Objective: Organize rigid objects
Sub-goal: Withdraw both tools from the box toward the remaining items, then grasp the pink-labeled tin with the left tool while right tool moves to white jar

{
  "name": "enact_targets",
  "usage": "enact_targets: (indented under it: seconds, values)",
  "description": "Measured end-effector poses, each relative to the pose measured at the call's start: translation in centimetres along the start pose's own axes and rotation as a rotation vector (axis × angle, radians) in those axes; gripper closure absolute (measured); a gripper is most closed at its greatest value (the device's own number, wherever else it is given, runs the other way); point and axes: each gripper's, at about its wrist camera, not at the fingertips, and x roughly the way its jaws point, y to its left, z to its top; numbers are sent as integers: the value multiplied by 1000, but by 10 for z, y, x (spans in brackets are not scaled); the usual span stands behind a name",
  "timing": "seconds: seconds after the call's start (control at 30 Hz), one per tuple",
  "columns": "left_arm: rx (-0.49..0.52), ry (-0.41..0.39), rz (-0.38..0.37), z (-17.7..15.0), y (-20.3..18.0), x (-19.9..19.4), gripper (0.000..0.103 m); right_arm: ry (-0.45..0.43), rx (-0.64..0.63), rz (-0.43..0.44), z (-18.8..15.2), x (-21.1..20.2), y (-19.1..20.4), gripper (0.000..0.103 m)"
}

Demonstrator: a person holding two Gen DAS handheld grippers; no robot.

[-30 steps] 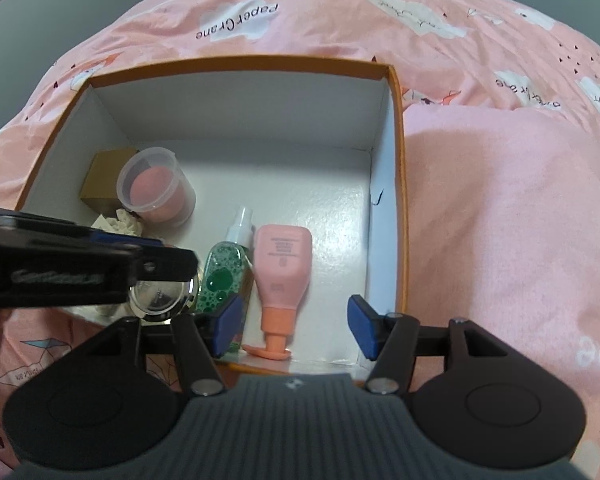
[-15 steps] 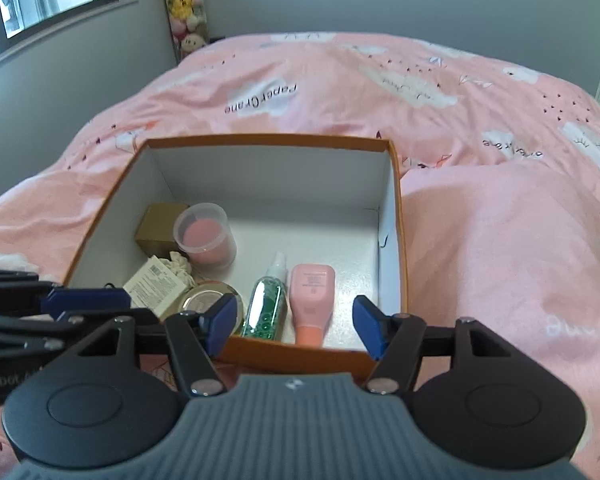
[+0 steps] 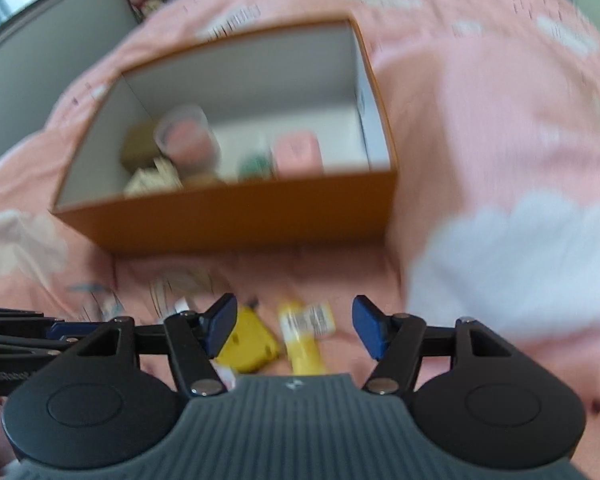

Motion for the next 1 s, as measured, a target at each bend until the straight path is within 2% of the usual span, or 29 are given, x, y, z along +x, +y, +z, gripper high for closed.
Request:
enact_targets:
  seconds: [0.17, 0.23, 0.3, 0.37, 0.47, 0.53, 0.67, 0.8, 0.93, 1.0]
  values:
    - [-78, 86, -44, -10, 10, 18, 70, 109, 48, 1, -18, 18, -6, 41]
    - [-101, 116, -71, -12, 11, 25, 66, 144, 70, 14, -28, 23, -8, 46]
    - [-116, 113, -82, -12, 14, 31, 59, 165, 91, 13, -32, 28, -10, 46]
    - [-129, 107, -68, -11, 16, 36, 58, 171, 105, 16, -35, 31, -13, 46]
    - [-116, 121, -62, -10, 12, 44, 56, 186, 103, 9, -40, 35, -11, 47]
    - [-88, 124, -62, -9, 5, 48, 51, 187, 94, 8, -41, 37, -7, 47]
    - [-57, 134, -60, -7, 1, 59, 51, 181, 89, 13, -39, 39, -7, 48]
    - [-41, 145, -78, -7, -1, 73, 39, 167, 79, 6, -36, 37, -9, 48]
    - [13, 156, -60, -9, -8, 84, 42, 175, 73, 11, -36, 40, -9, 50]
    - [41, 150, -53, -10, -12, 85, 48, 174, 69, 12, -35, 42, -8, 50]
